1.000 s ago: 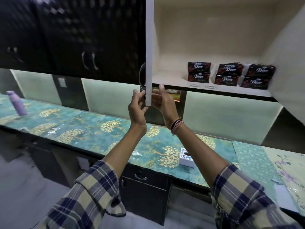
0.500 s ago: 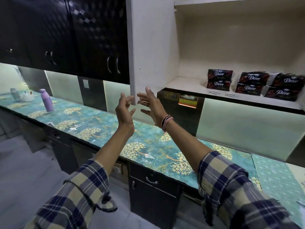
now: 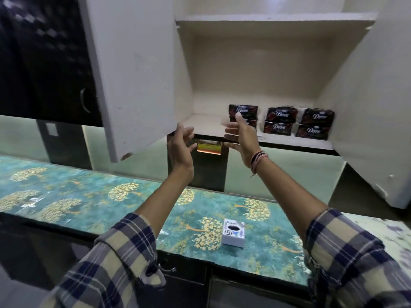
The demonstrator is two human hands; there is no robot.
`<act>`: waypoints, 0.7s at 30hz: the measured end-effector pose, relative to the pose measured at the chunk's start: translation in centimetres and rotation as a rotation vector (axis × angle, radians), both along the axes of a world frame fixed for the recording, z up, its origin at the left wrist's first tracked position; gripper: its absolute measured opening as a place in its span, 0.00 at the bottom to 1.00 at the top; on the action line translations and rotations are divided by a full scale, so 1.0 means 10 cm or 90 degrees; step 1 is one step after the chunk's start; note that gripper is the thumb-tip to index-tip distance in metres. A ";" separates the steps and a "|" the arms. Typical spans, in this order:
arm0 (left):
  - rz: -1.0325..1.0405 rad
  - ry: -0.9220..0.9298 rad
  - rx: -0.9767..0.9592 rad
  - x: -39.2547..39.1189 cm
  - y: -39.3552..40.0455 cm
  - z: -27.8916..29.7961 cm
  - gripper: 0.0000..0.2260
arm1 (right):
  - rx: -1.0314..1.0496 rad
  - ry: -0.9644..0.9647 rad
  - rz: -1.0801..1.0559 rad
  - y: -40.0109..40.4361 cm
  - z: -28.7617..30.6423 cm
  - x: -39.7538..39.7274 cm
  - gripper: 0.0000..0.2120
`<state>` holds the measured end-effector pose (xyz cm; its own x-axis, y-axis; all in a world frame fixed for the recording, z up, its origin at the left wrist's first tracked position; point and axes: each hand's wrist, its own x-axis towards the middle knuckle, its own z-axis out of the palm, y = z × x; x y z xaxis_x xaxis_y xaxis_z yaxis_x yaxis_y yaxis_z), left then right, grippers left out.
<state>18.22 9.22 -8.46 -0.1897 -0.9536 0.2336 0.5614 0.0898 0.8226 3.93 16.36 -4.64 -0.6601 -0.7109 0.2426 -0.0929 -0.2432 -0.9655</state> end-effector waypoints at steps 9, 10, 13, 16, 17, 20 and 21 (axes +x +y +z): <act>-0.131 0.005 -0.040 -1.20 -0.84 0.47 0.24 | 0.046 0.084 -0.215 -0.61 0.38 -1.33 0.18; -0.143 0.008 -0.038 -1.31 -0.97 0.52 0.23 | 0.057 0.109 -0.249 -0.72 0.44 -1.46 0.22; -0.170 0.006 -0.030 -1.60 -1.35 0.64 0.22 | 0.133 0.215 -0.346 -1.07 0.64 -1.77 0.19; -0.192 0.004 -0.025 -1.84 -1.67 0.70 0.22 | 0.256 0.338 -0.384 -1.38 0.85 -2.02 0.17; -0.196 0.004 -0.022 -1.91 -1.76 0.71 0.22 | 0.301 0.378 -0.380 -1.48 0.90 -2.10 0.17; -0.203 -0.001 -0.012 -2.09 -2.02 0.69 0.22 | 0.441 0.470 -0.349 -1.77 1.01 -2.28 0.15; -0.205 -0.002 -0.008 -2.13 -2.09 0.69 0.23 | 0.488 0.484 -0.330 -1.85 1.04 -2.34 0.16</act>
<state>-3.12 -11.63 -1.59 -0.4819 -0.8417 0.2436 0.5602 -0.0822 0.8242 -19.47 -2.18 5.71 -0.7817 -0.5322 0.3251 -0.6199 0.6064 -0.4979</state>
